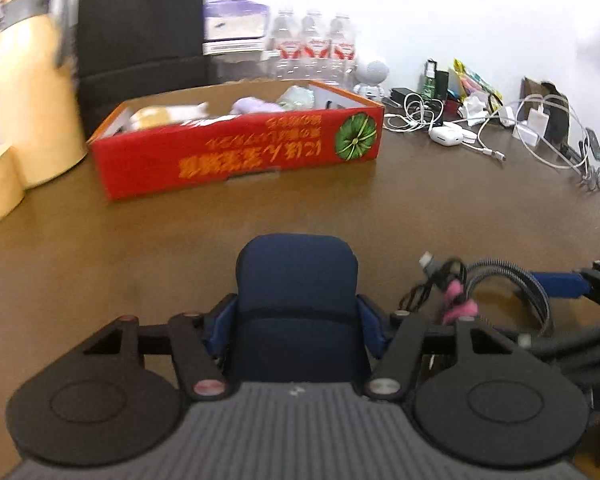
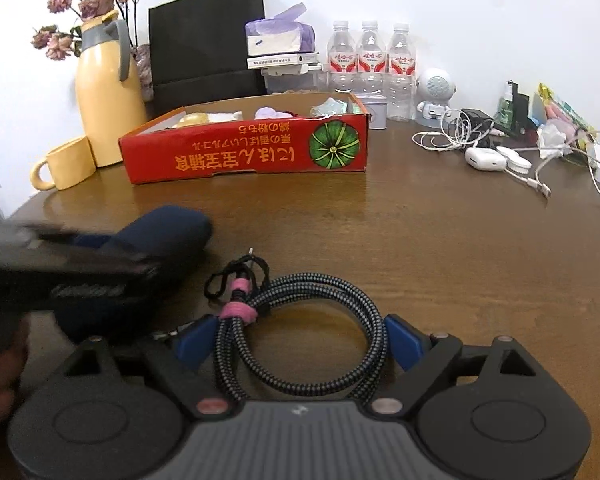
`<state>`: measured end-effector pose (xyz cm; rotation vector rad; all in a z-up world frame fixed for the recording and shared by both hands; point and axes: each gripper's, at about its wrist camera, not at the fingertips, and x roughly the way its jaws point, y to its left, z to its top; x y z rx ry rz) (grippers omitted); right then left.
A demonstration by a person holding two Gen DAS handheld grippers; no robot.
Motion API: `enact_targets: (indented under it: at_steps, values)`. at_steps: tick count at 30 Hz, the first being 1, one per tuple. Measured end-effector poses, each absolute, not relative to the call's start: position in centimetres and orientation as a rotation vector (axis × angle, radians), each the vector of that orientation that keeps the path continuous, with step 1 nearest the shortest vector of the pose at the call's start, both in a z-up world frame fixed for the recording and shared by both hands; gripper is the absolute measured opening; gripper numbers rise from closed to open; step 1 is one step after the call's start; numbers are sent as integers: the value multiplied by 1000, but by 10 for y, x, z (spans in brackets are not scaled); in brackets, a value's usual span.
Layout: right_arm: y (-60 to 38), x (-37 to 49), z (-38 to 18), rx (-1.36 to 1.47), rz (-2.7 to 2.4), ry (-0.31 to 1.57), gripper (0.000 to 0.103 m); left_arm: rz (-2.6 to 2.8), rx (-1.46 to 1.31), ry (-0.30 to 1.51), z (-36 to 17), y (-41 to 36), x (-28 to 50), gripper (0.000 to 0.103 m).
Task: Organize objects
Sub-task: 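Grasp the navy pouch with the left gripper while the right grasps the braided cable, then carry the pouch and cable into the red box and open both grippers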
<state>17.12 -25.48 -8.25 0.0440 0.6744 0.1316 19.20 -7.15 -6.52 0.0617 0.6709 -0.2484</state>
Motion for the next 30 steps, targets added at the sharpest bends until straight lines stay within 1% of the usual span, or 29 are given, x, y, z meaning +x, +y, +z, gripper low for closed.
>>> enact_targets:
  at_steps: [5,9,13,16,22,26,30]
  values:
    - [-258,136,-70,74,148,628,88,-222,-12,681,-55,-50,138,62]
    - [-255,111,-56,63,154,594,88,-205,-5,631,-39,-43,107,62]
    - [-250,91,-42,59,167,556,88,-210,-18,575,-22,-37,88,62]
    - [-249,81,-33,62,182,524,88,-201,-15,557,-19,-37,86,62]
    - [-255,100,-35,83,179,541,89,-207,-42,574,-21,-28,108,62]
    - [-264,136,-12,82,246,523,89,-310,-108,594,3,-6,171,62]
    - [-274,199,32,47,328,455,89,-336,-44,535,45,1,255,62]
